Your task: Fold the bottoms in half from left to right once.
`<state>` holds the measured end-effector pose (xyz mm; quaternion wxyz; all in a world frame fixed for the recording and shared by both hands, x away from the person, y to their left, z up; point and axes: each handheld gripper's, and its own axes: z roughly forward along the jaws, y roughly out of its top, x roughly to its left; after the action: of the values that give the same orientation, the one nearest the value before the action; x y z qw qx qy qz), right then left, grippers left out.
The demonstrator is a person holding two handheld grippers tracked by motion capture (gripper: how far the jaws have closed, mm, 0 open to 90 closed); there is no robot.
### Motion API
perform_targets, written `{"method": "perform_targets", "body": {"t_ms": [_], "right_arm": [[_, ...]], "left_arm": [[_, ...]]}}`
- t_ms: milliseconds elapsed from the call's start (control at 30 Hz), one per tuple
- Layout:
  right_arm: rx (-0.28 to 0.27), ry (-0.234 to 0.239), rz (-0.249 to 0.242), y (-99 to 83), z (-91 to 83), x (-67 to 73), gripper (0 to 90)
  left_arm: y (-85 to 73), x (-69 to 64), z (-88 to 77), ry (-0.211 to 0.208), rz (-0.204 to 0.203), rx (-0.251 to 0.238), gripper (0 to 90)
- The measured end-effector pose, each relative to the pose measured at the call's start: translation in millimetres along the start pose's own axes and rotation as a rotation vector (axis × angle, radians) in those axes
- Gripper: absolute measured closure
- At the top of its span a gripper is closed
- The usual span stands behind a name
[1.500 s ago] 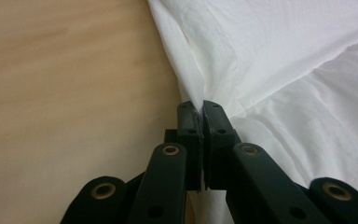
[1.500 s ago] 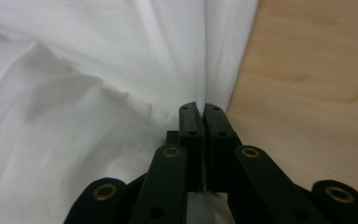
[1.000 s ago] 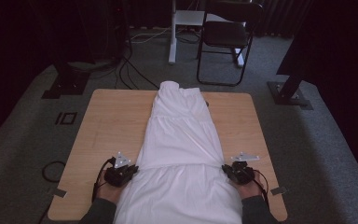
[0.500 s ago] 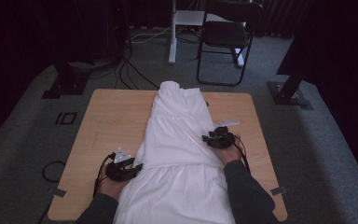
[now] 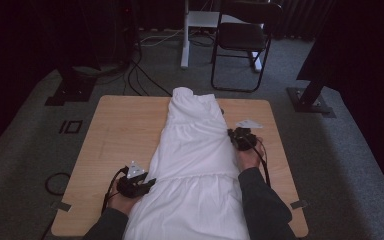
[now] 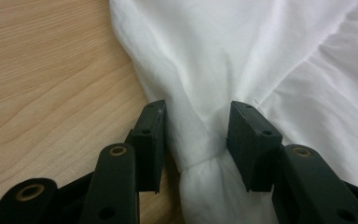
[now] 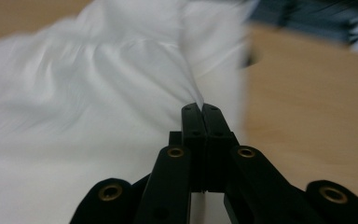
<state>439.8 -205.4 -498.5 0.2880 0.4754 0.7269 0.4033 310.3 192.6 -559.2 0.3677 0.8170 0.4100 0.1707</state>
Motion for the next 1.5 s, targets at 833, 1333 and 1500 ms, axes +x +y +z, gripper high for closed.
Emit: {"method": "perform_targets", "body": {"t_ms": [833,1333,1500], "right_arm": [[0.189,0.022,0.059,-46.4,40.5,-16.5,88.5],[0.219,0.067,-0.04,-65.7,3.9,3.3,88.2],[0.226,0.107,-0.088,-88.1,-33.1,19.6,88.0]], "left_arm": [[108.3,33.1,75.1,0.126,0.017,0.028,43.8],[54.9,17.9,50.3,0.027,-0.04,0.037,81.2],[24.3,-6.7,20.4,0.0,-0.022,0.039,80.5]]}}
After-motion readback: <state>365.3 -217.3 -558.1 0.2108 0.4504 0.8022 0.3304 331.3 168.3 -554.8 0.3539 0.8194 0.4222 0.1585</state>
